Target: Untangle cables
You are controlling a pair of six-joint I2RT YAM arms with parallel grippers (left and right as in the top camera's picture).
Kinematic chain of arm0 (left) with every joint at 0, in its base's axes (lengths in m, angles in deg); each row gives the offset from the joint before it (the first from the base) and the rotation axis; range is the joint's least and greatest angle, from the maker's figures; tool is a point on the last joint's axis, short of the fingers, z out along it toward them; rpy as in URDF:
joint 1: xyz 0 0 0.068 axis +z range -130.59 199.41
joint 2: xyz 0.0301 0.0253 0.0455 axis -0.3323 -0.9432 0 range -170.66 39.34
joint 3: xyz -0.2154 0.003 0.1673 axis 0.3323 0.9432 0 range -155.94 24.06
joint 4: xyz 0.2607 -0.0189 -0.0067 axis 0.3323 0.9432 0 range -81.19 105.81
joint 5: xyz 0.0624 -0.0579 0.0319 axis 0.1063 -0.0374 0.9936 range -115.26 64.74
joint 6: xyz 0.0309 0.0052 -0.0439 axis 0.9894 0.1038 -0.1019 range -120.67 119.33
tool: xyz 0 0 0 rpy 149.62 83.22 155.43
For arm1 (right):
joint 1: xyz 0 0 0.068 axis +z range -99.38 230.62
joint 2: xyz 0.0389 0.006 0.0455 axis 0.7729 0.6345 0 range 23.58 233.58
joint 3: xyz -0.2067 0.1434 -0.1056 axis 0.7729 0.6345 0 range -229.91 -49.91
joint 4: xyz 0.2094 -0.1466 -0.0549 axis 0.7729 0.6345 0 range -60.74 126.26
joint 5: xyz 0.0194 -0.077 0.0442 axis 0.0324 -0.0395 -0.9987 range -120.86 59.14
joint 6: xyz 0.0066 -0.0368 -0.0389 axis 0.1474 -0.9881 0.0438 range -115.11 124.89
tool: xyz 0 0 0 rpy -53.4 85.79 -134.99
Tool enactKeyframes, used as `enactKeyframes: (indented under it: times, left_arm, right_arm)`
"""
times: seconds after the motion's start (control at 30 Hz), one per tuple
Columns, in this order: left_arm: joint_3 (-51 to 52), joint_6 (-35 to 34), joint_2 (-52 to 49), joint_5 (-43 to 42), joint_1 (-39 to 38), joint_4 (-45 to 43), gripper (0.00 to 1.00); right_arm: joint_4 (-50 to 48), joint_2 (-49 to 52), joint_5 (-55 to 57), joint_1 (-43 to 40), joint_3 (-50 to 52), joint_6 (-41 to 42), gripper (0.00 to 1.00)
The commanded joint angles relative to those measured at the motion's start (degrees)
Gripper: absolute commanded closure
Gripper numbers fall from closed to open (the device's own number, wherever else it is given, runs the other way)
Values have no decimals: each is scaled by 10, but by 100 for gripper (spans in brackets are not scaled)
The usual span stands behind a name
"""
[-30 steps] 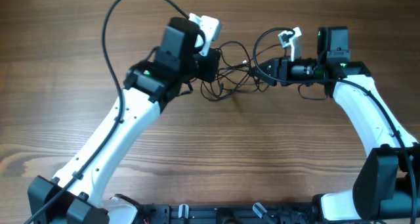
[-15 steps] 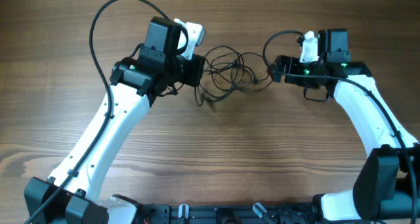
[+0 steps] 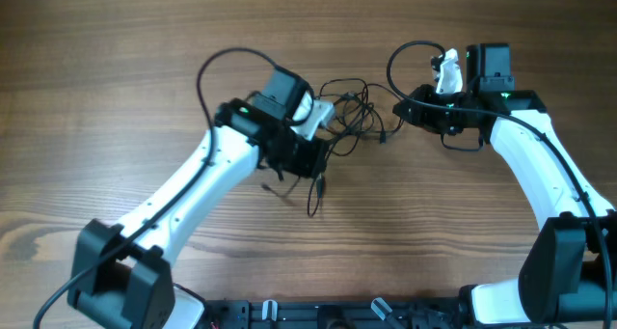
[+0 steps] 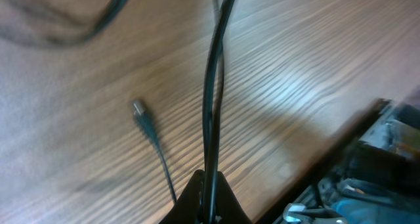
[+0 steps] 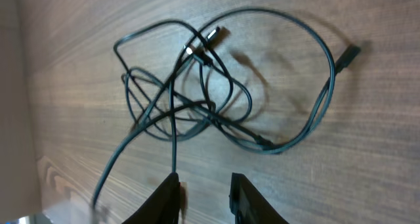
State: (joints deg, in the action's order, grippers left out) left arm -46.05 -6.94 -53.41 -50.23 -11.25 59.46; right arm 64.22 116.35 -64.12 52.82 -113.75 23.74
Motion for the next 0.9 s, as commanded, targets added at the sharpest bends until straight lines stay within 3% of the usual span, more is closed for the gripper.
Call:
enactKeyframes:
  times: [0.0,0.1,0.27,0.53,0.7,0.87]
  left_arm:
    - [21,-113,-16,125,-35,18,96]
    - [21,-127,-27,166,-68,42,96]
    - [40,-230,-30,260,-113,85,95]
    - [98,-282,-30,277,-112,90,94]
    - [112,-288,-30,279,-112,94,95]
    - [130,-288,-30,279,-112,94,95]
  right_arm:
    - [7,-4,-12,1,-2,7,73]
    - [4,-3,-11,1,2,9,72]
    - [-4,-3,6,2,14,8,69]
    - [-20,-3,6,39,16,7,67]
    - [-118,-2,4,117,16,6,72]
    - [-195,37,76,192,16,29,68]
